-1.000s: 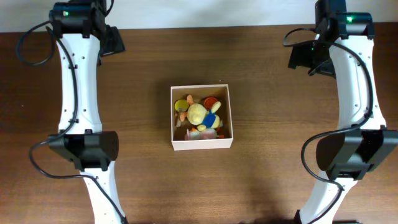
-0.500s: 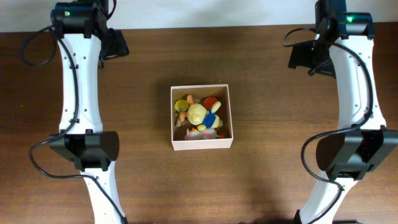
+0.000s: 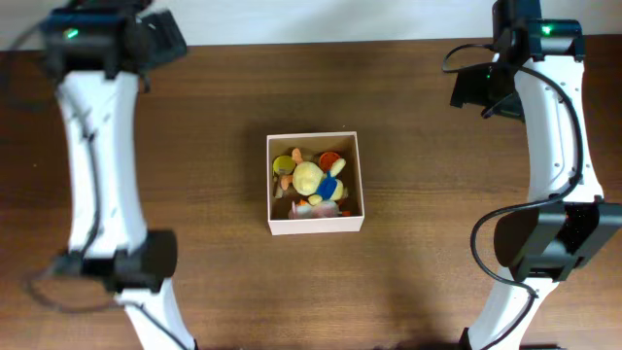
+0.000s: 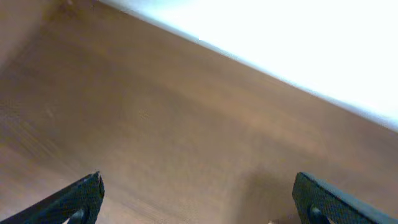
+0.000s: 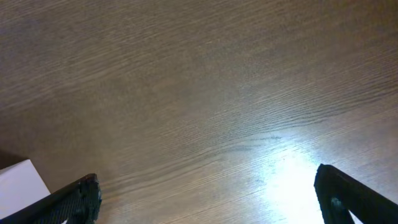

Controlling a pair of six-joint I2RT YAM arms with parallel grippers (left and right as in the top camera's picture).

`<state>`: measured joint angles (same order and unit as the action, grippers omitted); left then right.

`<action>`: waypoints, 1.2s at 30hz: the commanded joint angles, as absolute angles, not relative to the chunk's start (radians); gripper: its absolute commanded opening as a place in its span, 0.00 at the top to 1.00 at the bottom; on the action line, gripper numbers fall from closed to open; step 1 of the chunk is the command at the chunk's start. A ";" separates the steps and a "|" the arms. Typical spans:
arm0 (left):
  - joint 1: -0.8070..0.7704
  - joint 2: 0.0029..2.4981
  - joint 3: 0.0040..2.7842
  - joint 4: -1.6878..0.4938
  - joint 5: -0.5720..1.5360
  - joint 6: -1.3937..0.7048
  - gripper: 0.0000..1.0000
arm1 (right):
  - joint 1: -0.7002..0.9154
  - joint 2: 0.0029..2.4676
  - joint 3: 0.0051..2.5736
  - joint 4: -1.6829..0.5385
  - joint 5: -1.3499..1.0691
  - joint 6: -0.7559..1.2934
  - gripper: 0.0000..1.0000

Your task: Pack container

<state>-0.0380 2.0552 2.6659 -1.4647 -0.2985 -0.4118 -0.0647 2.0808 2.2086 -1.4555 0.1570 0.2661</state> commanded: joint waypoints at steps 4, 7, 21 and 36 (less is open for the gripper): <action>-0.036 1.754 2.407 -1.338 -0.418 -0.429 0.01 | -0.066 2.067 2.226 -1.455 0.170 0.279 0.01; -0.028 1.617 2.183 -1.198 -0.416 -0.421 0.01 | -0.066 2.067 2.226 -1.455 0.170 0.279 0.01; 0.059 1.021 1.142 -0.484 -0.222 -0.272 0.01 | -0.066 2.067 2.226 -1.455 0.170 0.279 0.01; 0.079 0.547 0.524 -0.265 -0.146 -0.226 0.01 | -0.066 2.067 2.226 -1.455 0.170 0.279 0.01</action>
